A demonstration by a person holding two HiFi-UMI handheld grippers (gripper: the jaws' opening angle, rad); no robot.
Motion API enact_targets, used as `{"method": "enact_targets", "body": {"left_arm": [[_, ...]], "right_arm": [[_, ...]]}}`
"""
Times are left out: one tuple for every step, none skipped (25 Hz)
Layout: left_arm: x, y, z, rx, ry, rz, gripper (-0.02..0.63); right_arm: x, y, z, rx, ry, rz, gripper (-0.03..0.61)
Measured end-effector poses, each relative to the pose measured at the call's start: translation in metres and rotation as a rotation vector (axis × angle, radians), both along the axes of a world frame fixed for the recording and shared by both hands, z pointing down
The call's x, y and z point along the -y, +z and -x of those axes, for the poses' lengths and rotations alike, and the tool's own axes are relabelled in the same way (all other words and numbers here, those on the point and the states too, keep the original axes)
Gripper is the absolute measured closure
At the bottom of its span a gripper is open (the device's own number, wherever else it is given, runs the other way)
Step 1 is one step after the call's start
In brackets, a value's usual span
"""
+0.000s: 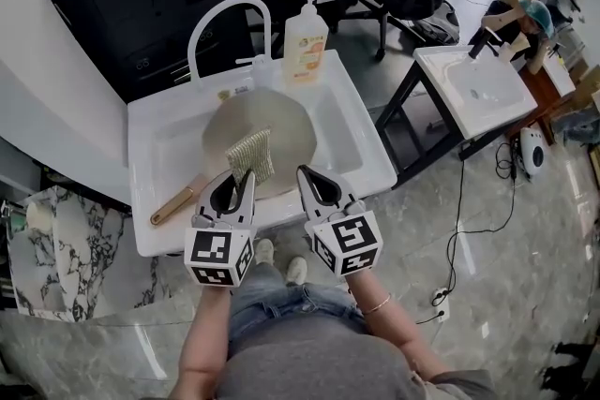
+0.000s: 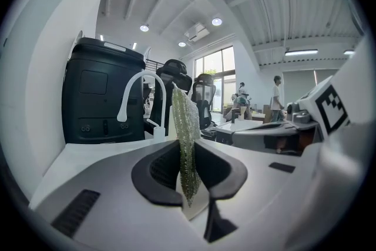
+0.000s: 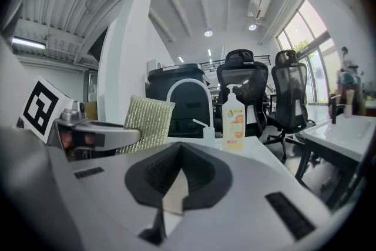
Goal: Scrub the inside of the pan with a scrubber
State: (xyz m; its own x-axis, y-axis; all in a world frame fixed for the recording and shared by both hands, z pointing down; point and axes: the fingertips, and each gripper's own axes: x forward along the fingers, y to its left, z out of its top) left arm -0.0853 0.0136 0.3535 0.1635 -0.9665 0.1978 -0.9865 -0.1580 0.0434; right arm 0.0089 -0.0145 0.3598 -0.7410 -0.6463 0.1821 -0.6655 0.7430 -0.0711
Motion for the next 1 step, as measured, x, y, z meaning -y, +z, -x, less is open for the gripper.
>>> {"method": "enact_targets", "body": {"left_arm": [[-0.0001,-0.0009,0.0004,0.002,-0.001,-0.002,0.549]], "right_arm": [[0.0002,-0.0003,0.0000,0.001,0.001,-0.001,0.569]]}}
